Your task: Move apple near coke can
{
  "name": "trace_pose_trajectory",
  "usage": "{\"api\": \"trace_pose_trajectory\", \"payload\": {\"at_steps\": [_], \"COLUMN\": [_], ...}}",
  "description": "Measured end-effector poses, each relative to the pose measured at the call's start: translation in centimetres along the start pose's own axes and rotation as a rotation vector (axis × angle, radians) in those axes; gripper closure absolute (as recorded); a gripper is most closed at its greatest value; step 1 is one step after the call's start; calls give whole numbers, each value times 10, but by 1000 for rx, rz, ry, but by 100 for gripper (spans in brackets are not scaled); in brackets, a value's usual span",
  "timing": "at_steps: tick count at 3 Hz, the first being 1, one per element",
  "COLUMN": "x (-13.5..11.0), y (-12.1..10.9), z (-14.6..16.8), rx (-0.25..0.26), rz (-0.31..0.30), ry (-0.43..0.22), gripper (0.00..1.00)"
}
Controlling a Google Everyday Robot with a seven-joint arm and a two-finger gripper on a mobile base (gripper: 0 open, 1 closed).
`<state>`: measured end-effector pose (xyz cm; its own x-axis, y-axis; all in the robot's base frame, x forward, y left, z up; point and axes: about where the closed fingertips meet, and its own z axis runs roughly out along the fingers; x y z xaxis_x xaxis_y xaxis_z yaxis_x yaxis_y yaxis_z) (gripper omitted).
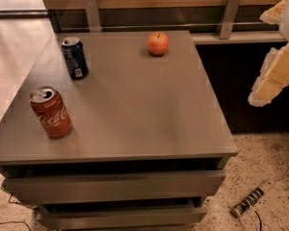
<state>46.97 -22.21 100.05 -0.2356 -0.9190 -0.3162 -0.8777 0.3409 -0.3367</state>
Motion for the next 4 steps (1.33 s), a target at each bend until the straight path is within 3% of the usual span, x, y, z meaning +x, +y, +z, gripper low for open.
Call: {"api": "trace_pose_trajectory", "payload": {"at_steps": [1,2,3,4], "x": [-2,-18,-50,-71], "y": [-28,-55,-87,-110], "z": [18,46,68,75], "rx": [30,51,93,173], "rz": [81,171,258,322], "ry": [-118,-332,-574,-690], "gripper": [0,0,0,0]}}
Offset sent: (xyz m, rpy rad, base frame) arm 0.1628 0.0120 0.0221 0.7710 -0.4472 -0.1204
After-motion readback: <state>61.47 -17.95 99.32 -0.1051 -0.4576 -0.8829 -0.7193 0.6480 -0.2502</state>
